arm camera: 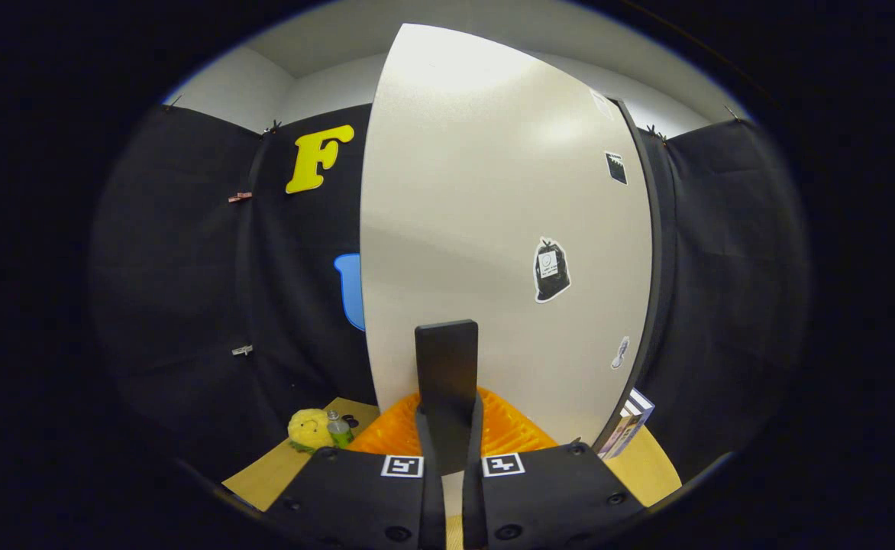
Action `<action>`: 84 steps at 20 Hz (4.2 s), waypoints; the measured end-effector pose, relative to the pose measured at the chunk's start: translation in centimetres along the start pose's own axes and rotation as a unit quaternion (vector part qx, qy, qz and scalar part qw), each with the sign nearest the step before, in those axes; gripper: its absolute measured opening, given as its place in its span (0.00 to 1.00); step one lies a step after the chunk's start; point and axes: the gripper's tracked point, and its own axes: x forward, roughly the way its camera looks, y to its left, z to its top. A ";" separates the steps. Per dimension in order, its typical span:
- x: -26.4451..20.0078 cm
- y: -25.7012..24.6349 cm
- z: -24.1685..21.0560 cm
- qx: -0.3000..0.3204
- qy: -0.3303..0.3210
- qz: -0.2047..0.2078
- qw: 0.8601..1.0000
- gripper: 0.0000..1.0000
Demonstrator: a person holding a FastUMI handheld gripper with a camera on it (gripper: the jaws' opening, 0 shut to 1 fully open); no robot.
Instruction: Open the shoe cabinet door, grab the shoes and put them into the shoe cabinet, then close the shoe cabinet door.
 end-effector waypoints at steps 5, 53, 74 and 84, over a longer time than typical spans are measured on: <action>-3.1 -2.3 -0.1 0.000 -0.004 0.025 1.000 0.13; -19.9 -27.7 -3.1 0.031 -0.002 -0.082 0.996 0.98; -23.5 -10.0 -19.9 0.032 0.141 0.064 0.987 0.98; -10.5 -7.6 -35.6 0.029 0.264 -0.003 0.964 0.99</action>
